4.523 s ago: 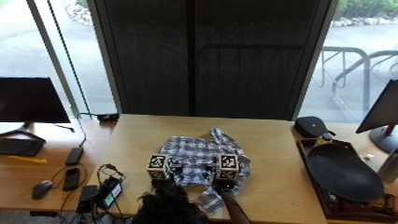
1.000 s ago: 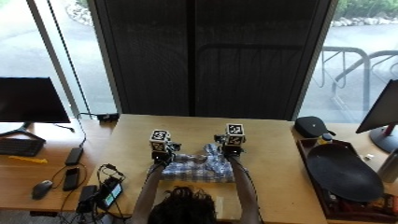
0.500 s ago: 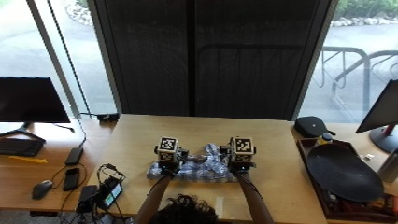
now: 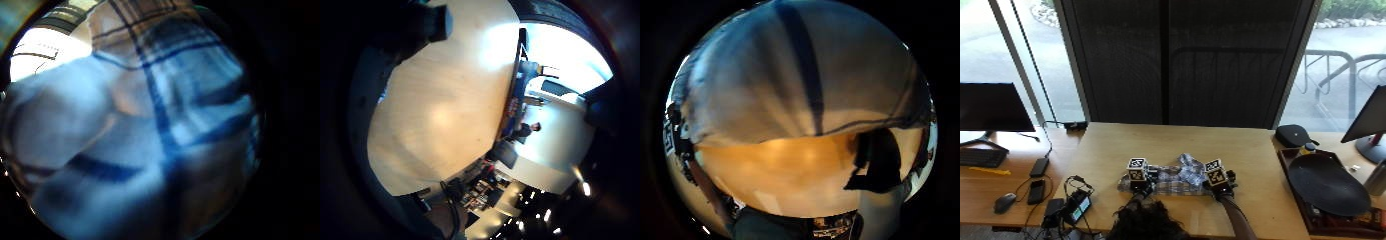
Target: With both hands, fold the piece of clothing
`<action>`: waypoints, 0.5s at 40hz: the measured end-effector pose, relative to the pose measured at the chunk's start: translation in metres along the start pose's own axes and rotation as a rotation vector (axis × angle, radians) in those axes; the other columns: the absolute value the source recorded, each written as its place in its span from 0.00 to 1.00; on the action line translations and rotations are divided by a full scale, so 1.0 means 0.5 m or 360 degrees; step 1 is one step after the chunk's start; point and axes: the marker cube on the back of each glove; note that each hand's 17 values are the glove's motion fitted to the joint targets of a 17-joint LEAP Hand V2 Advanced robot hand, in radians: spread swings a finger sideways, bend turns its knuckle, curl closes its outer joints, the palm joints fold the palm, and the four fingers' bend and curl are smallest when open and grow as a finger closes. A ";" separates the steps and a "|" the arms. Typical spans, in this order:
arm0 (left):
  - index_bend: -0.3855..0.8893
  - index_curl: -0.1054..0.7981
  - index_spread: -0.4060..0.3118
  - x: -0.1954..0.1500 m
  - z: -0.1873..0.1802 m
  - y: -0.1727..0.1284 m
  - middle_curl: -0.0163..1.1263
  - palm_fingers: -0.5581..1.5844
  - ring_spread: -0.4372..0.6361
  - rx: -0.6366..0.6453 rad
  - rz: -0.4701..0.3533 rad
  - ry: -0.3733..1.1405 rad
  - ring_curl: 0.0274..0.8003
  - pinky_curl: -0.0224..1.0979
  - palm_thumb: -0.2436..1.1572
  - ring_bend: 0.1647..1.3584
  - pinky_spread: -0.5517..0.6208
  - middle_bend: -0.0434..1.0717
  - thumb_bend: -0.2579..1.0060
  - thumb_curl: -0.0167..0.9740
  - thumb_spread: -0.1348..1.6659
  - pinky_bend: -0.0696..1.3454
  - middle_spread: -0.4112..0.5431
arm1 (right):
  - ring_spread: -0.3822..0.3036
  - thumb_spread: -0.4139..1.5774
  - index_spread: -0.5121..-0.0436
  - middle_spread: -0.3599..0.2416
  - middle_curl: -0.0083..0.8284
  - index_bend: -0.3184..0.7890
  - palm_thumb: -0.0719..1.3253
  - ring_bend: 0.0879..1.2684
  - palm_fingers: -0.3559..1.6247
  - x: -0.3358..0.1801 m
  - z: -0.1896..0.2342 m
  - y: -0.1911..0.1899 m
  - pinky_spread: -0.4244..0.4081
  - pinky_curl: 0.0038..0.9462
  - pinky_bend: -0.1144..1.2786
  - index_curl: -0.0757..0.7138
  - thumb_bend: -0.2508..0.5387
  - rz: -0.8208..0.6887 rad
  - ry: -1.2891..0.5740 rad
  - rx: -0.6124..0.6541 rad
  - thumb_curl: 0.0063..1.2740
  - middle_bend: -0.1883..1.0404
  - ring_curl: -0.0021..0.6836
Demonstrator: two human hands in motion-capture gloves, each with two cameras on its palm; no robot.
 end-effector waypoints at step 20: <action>0.45 0.60 0.41 -0.011 0.017 -0.013 0.31 0.35 0.73 -0.0023 -0.0024 -0.0022 0.38 0.27 0.39 0.22 0.81 0.19 0.20 0.22 0.97 0.32 0.53 | 0.22 0.76 0.36 0.27 0.40 0.41 0.77 0.57 0.67 0.013 -0.059 -0.040 0.28 0.40 0.62 0.36 0.35 0.0048 -0.0224 0.0286 0.42 0.31 0.63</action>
